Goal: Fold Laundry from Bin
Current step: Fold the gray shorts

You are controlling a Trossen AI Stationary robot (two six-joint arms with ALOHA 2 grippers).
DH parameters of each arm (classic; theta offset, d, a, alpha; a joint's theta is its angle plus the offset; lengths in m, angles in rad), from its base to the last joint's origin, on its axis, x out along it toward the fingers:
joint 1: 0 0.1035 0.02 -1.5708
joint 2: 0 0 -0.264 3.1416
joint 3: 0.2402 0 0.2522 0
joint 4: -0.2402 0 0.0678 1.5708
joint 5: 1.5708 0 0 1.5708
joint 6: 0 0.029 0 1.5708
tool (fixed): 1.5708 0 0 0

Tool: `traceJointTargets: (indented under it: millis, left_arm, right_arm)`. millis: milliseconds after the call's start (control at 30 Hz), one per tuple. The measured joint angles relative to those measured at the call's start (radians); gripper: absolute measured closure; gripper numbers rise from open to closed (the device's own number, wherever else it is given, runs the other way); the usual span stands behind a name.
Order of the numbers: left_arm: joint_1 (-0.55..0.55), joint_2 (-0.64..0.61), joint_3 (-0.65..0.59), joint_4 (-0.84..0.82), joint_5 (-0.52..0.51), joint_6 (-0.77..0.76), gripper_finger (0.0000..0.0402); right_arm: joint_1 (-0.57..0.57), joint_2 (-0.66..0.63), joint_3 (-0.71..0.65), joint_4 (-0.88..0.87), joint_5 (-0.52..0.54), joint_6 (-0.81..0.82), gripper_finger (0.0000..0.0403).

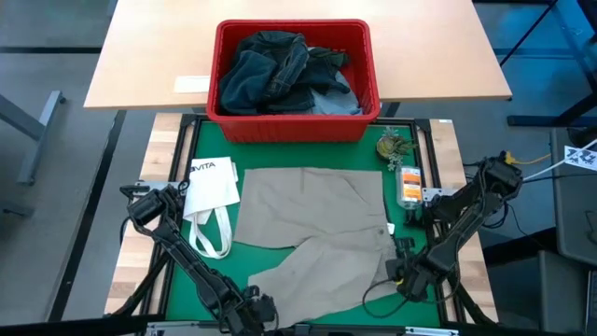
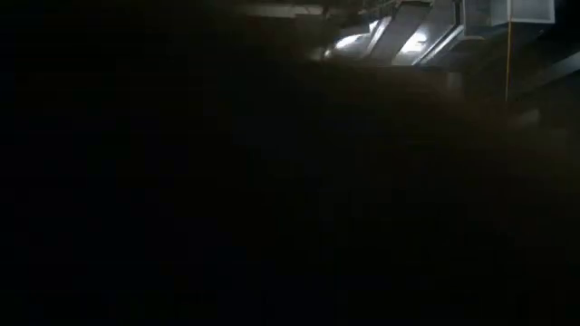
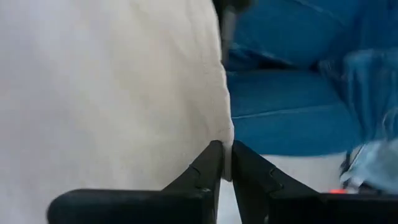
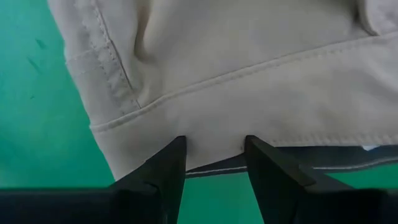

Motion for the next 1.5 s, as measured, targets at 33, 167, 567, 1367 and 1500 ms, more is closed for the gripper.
traceJointTargets:
  millis: [33,167,567,1367,1500]
  left_arm:
    - [0.003,0.000,0.000,-0.003,-0.001,-0.040,0.0358]
    - [0.015,0.000,0.000,-0.007,-0.001,-0.124,0.0325]
    - [0.095,-0.001,0.000,-0.062,-0.035,-0.139,0.0244]
    - [0.243,-0.316,-0.367,-0.204,-0.032,-0.116,0.0255]
    - [0.260,-0.317,-0.445,-0.037,-0.002,-0.115,0.0255]
  right_arm:
    - [0.003,0.010,0.001,-0.002,0.001,0.000,0.0237]
    - [0.000,0.019,0.000,-0.003,0.000,0.000,0.0237]
    - [0.001,0.021,-0.002,-0.002,0.006,-0.004,0.0237]
    - [0.001,0.023,-0.004,0.000,0.026,-0.012,0.0237]
    - [0.001,0.023,-0.004,0.001,0.027,-0.012,0.0237]
